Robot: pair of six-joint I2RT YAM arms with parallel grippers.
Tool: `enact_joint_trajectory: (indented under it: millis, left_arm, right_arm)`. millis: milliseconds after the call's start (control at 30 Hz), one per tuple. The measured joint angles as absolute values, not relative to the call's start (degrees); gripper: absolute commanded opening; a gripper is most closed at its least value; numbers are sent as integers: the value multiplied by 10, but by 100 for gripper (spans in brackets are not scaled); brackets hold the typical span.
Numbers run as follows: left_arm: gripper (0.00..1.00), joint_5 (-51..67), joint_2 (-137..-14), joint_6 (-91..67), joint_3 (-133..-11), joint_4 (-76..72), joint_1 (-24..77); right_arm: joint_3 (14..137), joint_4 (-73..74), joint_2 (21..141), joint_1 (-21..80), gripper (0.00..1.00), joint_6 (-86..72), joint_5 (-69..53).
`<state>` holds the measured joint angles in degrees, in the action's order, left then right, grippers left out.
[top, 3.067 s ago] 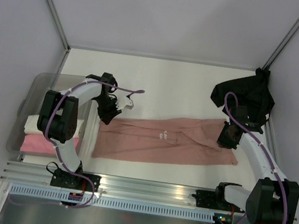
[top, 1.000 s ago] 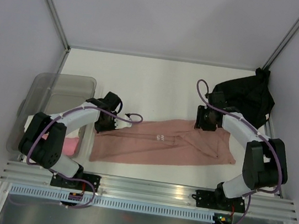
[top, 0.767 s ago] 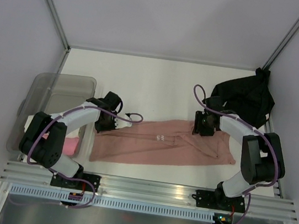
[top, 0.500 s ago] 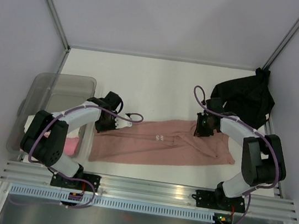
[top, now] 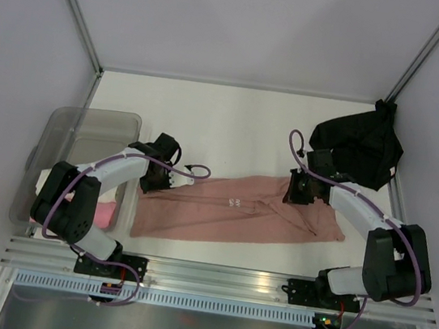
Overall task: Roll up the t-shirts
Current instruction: Fold the tshirt
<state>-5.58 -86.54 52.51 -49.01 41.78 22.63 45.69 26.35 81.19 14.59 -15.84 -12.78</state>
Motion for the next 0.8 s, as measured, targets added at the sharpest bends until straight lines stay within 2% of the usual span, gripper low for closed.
enact_joint_trajectory:
  millis: [433, 800]
  left_arm:
    - [7, -59, -870, 525, -498, 418, 226]
    - [7, -59, -871, 525, -502, 418, 226]
  right_arm:
    - [385, 269, 731, 233, 0, -180, -162]
    - [369, 264, 738, 260, 0, -189, -169]
